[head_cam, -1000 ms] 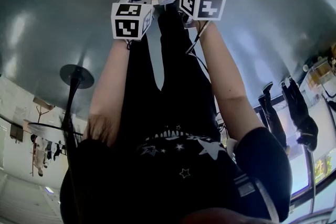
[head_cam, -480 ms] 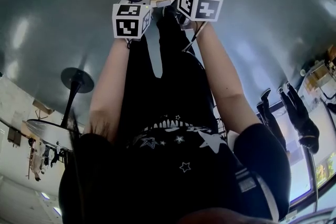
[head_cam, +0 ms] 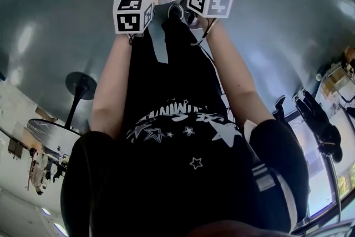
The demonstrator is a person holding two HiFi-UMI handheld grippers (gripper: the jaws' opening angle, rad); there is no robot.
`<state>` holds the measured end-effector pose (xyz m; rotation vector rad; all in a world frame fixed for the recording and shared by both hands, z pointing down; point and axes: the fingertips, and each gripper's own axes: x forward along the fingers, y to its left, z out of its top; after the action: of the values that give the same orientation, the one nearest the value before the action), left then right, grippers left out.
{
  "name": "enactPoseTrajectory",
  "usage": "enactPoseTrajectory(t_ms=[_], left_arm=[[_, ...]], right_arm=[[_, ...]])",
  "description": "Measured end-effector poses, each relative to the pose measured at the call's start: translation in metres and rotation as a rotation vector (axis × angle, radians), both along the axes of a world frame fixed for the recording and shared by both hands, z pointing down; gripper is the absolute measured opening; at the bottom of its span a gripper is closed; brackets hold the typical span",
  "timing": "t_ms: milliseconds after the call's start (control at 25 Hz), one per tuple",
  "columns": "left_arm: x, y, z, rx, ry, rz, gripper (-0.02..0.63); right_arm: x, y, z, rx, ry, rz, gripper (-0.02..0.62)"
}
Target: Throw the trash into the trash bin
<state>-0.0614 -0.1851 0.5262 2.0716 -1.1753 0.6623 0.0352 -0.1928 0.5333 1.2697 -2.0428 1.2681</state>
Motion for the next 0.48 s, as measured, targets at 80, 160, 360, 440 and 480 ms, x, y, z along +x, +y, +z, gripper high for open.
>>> enactPoseTrajectory(t_ms=[80, 160, 360, 440, 480], left_arm=[[0.0, -0.006, -0.015, 0.025, -0.003, -0.016, 0.011], [-0.003, -0.012, -0.03, 0.055, -0.011, -0.043, 0.011], [-0.01, -0.025, -0.07, 0.145, -0.029, -0.115, 0.011], [-0.009, -0.022, -0.086, 0.173, -0.02, -0.139, 0.011], [-0.008, -0.019, -0.092, 0.181, -0.015, -0.147, 0.011]], right_arm=[[0.002, -0.002, -0.017, 0.017, -0.016, -0.01, 0.006], [0.004, 0.002, -0.029, 0.033, -0.031, -0.04, 0.006], [0.019, 0.009, -0.049, 0.058, -0.062, -0.081, 0.006], [0.026, 0.014, -0.055, 0.062, -0.063, -0.093, 0.006], [0.03, 0.017, -0.057, 0.065, -0.063, -0.1, 0.006]])
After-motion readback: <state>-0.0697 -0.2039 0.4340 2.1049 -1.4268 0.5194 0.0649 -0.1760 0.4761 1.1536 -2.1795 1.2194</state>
